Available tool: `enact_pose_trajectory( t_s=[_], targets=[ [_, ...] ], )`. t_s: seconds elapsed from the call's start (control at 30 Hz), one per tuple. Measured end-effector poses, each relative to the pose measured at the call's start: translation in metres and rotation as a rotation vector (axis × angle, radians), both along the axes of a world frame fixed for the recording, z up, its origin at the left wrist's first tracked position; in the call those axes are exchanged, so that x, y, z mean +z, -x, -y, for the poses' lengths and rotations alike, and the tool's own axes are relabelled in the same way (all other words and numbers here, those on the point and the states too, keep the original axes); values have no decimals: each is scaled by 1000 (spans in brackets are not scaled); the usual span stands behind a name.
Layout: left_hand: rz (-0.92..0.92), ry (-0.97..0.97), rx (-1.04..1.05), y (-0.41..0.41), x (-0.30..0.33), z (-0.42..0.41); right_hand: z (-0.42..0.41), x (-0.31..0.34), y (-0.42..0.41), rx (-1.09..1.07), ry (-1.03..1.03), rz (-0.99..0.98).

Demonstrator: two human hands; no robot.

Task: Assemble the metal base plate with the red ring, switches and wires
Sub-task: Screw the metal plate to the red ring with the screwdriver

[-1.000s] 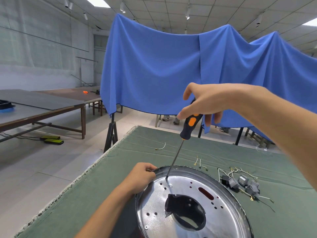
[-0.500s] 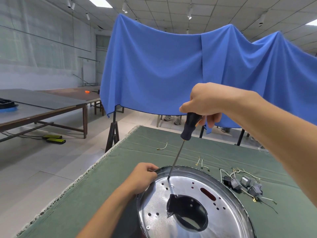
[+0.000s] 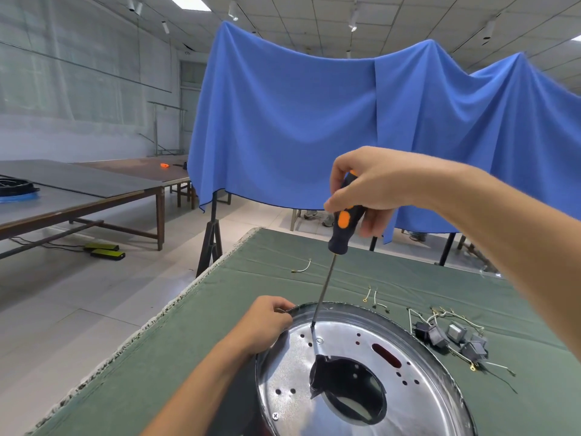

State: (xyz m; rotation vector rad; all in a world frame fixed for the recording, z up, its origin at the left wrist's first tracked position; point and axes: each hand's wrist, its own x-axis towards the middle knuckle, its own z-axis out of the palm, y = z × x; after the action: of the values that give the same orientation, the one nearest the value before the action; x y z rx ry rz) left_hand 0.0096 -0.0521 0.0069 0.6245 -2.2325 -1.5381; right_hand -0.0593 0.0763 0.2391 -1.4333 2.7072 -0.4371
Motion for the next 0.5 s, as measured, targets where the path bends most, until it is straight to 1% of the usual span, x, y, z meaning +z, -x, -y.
enact_pose_trajectory(
  t_s=[0.07,0.1,0.13,0.23,0.27,0.3,0.37,0.4,0.43,0.5],
  targets=[
    [-1,-2,-2,0,0,0,5,-4,3,-74,11,-173],
    [-1,-1,-1,-1,1,-1,6,-4,3,-100,10,-199],
    [1,1,-1,-1,1,-2,6,-3,2,-99,2,-159],
    [0,-14,-2,-1,1,-2,3,3,-2,-6,4,59],
    [1,-12,-3,0,1,-2,2,2,-2,5,6,55],
    [0,-9,-3,0,2,-2,2,0,0,-13,4,0],
    [-4,-10,-3,1,2,-2,4,-5,4,-90,-1,-173],
    [-4,-7,-2,0,2,-2,4,-5,5,-120,-2,-204],
    [0,-3,-2,0,2,-3,2,-3,6,-124,-7,-171],
    [1,-2,0,0,1,-2,-1,2,3,-67,-12,-27]
  ],
)
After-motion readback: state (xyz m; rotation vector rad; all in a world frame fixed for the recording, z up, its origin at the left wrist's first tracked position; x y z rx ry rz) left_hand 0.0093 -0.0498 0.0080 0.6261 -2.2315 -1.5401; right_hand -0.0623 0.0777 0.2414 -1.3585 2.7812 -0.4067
